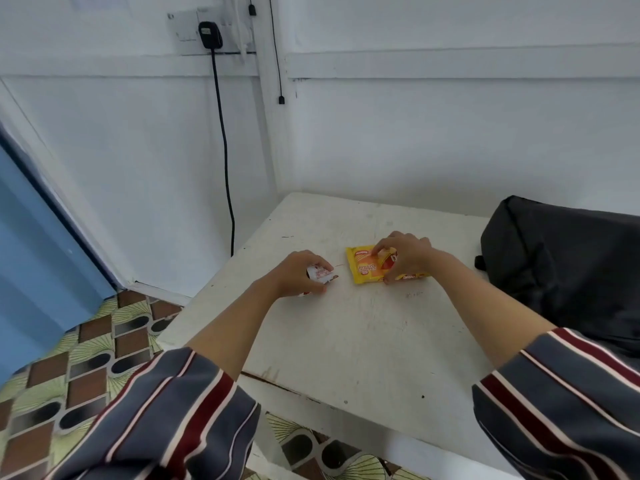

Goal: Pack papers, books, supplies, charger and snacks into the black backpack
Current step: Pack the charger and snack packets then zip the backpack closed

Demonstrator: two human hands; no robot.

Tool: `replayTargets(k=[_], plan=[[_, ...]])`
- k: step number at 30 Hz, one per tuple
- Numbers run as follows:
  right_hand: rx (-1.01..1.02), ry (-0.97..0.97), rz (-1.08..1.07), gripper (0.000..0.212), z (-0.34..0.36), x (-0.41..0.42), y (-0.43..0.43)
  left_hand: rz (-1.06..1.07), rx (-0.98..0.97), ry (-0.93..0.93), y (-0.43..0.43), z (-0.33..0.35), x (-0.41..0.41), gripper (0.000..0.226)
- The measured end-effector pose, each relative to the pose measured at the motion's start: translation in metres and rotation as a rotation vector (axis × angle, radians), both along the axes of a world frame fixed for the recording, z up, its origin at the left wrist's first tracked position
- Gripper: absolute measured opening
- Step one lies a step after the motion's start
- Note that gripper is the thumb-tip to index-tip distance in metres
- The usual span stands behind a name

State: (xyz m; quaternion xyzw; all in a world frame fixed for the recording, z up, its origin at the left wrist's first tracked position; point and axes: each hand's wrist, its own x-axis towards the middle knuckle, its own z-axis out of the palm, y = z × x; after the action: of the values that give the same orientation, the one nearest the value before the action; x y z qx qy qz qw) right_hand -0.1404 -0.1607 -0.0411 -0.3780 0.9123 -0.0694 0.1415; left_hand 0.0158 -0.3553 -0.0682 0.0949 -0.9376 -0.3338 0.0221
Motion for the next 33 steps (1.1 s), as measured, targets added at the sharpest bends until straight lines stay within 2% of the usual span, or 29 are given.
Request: replayTargets(k=[2,6,8,15,19,25,33], plan=[[0.059,-0.028,0.008,0.07,0.007,0.002,0.002,-0.009,-0.007,0.005,0.002,0.001,-0.006,0.036],[0.077,-0.144,-0.003,0.095,0.004,0.003,0.01,-0.036,-0.017,-0.003,0.007,0.0,-0.014,0.037],[0.076,-0.187,-0.024,0.094,0.003,0.004,0.013,-0.04,-0.013,-0.011,0.009,0.002,-0.016,0.038],[0.102,-0.063,-0.112,0.091,0.007,0.017,0.02,-0.063,-0.037,0.0,0.014,0.013,-0.017,0.036],[0.034,-0.12,-0.138,0.089,0.02,0.023,0.035,-0.093,-0.034,0.02,0.026,0.031,-0.019,0.038],[-0.059,-0.023,-0.154,0.085,0.063,0.035,0.067,-0.146,-0.082,0.173,0.055,0.066,-0.028,0.039],[-0.161,0.146,-0.213,0.084,0.112,0.047,0.146,-0.25,0.059,0.337,0.132,0.106,-0.039,0.039]])
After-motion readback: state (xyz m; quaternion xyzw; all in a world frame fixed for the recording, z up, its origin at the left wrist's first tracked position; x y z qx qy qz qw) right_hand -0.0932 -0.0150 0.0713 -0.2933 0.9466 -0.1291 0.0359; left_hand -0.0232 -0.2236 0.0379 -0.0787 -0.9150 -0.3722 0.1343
